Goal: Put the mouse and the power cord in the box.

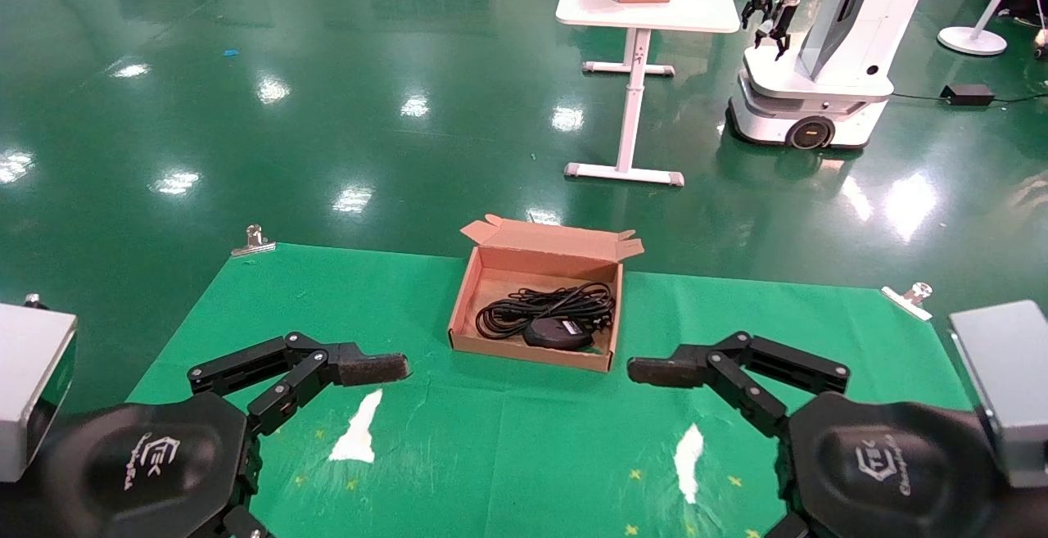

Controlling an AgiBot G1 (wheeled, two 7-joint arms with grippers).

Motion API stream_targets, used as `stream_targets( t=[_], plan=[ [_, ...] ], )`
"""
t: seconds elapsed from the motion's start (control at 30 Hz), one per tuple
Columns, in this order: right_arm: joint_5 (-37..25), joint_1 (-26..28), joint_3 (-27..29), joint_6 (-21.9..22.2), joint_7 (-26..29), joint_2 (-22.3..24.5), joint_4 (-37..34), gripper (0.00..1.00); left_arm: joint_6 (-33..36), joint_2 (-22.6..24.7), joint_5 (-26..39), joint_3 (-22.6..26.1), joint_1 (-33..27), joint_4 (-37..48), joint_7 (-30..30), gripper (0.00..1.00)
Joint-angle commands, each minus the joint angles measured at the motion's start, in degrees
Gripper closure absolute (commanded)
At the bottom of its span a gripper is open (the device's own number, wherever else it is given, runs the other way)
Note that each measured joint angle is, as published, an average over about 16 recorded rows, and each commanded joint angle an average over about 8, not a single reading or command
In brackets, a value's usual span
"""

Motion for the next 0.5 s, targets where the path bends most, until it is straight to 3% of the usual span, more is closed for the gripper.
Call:
stream_targets(
  t=[0.03, 0.5],
  plan=[
    [-0.03, 0.04, -0.01, -0.01, -0.01, 0.0, -0.04, 0.0, -0.01, 0.01, 0.01, 0.01, -0.01, 0.01, 0.0, 0.0],
    [-0.11, 0.16, -0.06, -0.02, -0.07, 0.0, -0.12, 0.0, -0.07, 0.05, 0.05, 0.06, -0.05, 0.06, 0.0, 0.0]
  ],
)
